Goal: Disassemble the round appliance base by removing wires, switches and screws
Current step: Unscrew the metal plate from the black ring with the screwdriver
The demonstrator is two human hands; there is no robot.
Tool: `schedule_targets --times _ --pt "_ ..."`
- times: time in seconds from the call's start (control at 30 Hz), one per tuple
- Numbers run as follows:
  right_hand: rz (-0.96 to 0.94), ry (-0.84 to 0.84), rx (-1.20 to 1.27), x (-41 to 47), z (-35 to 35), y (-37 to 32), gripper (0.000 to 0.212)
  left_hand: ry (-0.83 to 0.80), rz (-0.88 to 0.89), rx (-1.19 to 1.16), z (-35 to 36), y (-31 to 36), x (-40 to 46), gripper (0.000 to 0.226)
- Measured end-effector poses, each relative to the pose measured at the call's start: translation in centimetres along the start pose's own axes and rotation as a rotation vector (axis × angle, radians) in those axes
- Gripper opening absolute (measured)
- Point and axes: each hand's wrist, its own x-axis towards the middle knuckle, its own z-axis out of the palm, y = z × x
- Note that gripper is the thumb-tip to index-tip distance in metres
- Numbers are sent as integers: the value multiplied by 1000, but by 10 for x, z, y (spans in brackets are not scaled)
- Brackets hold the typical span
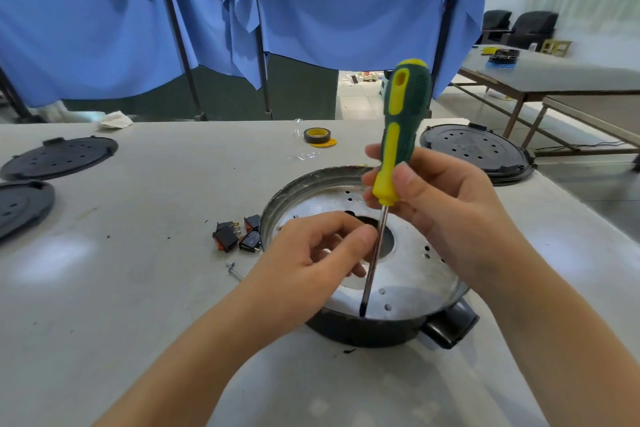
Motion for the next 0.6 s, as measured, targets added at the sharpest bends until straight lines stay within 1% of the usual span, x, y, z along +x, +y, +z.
schedule_targets --times 0.07,0.13,0.2,0.27,0.37,0.5,0.53,0.6 --pt "-17 66 62 2 -3 -1 28 -4 8 6 -1 0 0 22" --pt "-30 139 71 3 -6 -1 32 1 2 7 -3 -2 2 22" --pt "-53 209 16 5 -8 0 31 -7 -24 27 -5 -4 4 17" --pt "-72 256 -74 6 -8 2 27 -59 -75 98 -9 -5 7 9" --pt "-106 244 -249 7 -4 5 20 -198 -143 261 -13 -2 11 5" --pt "-120 153 -514 6 -1 13 12 -432 -259 457 -16 6 20 17" --pt "-119 138 -585 5 -1 16 10 -495 -277 500 -17 8 23 17" --pt "-119 102 -739 5 0 23 14 -594 -301 549 -16 12 29 14"
